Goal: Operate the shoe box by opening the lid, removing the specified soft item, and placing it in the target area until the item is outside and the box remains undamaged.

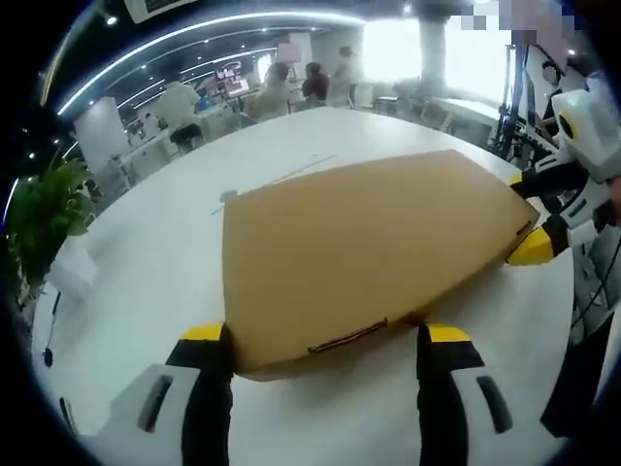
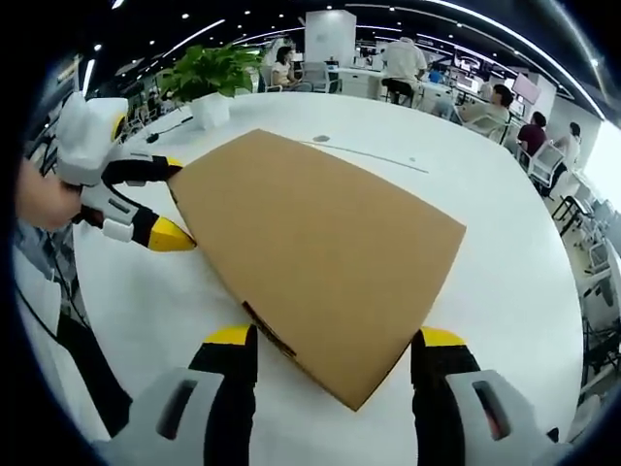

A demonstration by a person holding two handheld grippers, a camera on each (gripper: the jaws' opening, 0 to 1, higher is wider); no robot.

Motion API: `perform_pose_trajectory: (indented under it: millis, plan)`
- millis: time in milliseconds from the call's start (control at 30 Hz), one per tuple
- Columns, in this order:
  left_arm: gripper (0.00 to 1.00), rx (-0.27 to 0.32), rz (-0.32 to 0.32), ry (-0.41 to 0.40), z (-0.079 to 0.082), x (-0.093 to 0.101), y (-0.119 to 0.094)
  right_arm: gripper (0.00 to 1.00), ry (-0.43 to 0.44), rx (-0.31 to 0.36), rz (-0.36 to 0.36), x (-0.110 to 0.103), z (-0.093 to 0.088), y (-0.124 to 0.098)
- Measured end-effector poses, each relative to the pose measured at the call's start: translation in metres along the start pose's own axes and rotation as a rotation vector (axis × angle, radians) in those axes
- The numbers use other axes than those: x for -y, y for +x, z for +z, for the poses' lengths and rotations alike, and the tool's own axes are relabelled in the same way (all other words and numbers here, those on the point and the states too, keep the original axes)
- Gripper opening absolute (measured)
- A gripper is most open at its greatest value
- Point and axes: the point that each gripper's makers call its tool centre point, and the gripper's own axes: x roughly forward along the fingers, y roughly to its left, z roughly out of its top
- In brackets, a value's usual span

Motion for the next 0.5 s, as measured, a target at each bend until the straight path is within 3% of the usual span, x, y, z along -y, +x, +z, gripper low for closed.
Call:
perform_pose_trajectory:
  millis: [500]
  plan:
    - [0.76, 0.013, -0.004, -0.040, -0.0074, 0.0027, -0.0100, 0.63, -0.007, 0.006, -0.003, -0.0040, -0.0023, -0.0034]
